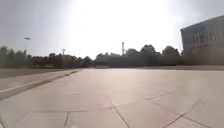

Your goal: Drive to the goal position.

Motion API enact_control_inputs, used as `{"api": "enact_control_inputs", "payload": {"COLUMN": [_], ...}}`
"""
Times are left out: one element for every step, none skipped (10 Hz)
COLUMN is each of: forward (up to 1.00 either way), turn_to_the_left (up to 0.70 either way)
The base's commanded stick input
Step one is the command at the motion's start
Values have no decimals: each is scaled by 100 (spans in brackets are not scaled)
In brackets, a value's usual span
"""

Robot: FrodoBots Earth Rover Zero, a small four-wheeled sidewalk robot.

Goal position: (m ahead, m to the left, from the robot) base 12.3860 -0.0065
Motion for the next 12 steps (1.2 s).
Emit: {"api": "enact_control_inputs", "payload": {"forward": [70, 70, 70, 70, 70, 70, 70, 70, 70, 70, 70, 70], "turn_to_the_left": [0, 0, 0, 0, 0, 0, 0, 0, 0, 0, 0, 0]}}
